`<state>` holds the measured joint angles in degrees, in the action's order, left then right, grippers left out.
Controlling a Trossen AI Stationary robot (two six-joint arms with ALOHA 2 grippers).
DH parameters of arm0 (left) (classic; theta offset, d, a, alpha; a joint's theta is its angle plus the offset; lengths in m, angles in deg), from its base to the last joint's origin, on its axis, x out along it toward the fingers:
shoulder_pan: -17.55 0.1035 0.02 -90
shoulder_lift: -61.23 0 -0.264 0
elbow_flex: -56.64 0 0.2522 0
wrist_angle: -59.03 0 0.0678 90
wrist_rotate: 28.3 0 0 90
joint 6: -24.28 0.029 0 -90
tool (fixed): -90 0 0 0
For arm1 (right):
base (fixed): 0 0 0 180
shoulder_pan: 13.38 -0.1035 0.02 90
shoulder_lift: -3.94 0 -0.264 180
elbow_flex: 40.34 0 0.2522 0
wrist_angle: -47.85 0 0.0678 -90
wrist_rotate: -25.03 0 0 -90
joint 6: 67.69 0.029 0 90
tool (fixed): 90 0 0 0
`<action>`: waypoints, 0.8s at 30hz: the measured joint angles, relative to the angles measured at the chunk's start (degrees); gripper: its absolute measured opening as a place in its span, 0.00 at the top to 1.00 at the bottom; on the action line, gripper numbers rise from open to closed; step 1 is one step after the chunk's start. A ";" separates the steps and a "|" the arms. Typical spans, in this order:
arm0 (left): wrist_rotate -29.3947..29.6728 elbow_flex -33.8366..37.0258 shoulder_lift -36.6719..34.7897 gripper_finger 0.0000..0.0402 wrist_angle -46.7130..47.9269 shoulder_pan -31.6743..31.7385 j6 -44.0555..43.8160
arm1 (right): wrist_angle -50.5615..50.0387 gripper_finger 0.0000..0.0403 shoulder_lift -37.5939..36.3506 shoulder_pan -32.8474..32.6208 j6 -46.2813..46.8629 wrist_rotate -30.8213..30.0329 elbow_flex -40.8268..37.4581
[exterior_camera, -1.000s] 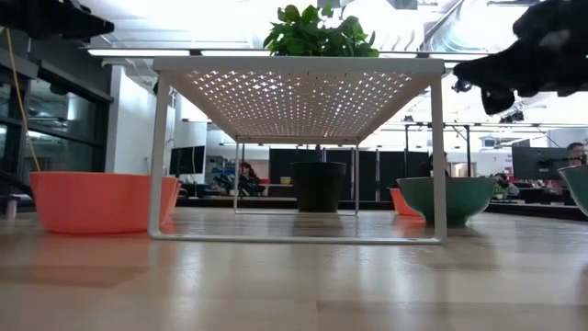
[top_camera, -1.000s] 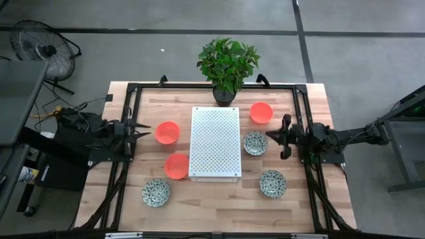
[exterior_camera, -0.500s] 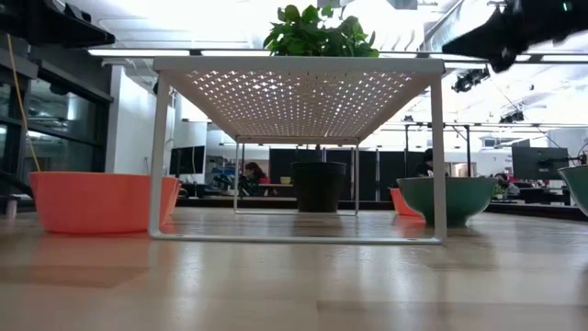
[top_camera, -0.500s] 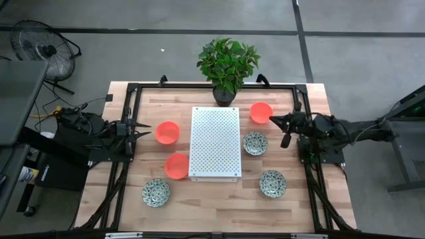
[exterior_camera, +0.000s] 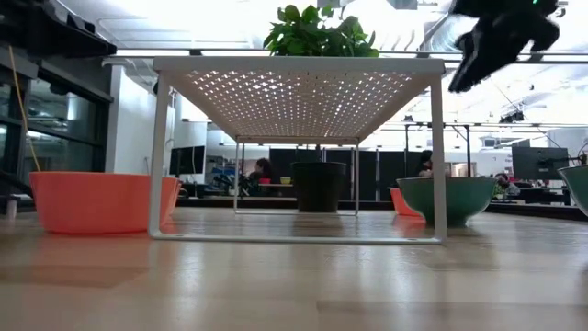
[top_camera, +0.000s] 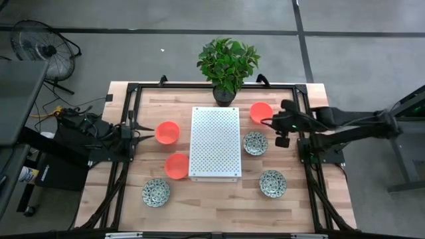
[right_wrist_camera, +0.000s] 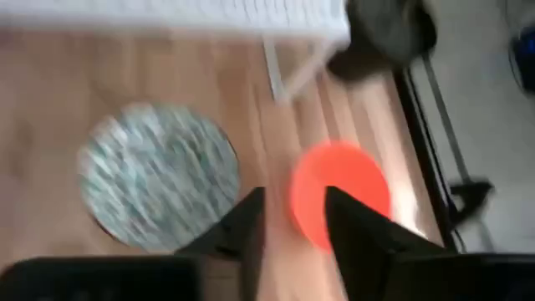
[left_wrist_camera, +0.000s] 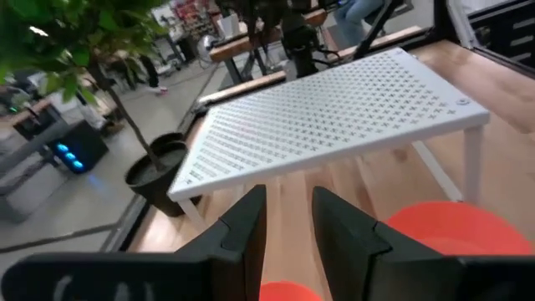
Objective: Pick & Place Mini bowls
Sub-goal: Put the top right orange bowl on the shelf
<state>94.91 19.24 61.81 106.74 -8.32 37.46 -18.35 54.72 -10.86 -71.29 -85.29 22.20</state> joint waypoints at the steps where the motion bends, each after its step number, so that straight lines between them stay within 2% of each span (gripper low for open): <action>1: 0.61 0.00 0.00 0.76 -0.14 0.00 0.36 | -1.59 0.65 1.54 2.01 -1.46 -0.18 0.30; 5: 3.42 0.00 0.00 0.76 -0.03 0.00 0.51 | -3.00 0.50 6.65 13.34 -6.06 1.45 0.70; 8: 3.48 0.00 0.00 0.76 -0.18 0.00 1.19 | -1.59 0.45 9.70 23.12 -10.90 10.56 0.67; 12: 4.55 0.00 0.00 0.76 -0.37 0.00 1.99 | 1.68 0.44 13.01 32.55 -19.31 20.49 0.67; 15: 4.07 0.00 0.00 0.76 -0.38 0.00 2.02 | 4.80 0.46 16.03 35.70 -23.17 24.04 0.67; 18: 3.04 0.00 0.00 0.76 -0.39 0.00 2.13 | 6.16 0.47 19.64 36.16 -23.92 26.36 0.67; 24: 0.35 0.00 0.00 0.76 -0.34 0.00 2.04 | 3.72 0.47 27.03 34.79 -23.64 25.15 0.65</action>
<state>95.26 19.24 61.81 106.40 -8.32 39.50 -14.63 81.75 23.92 -94.93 -60.14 22.85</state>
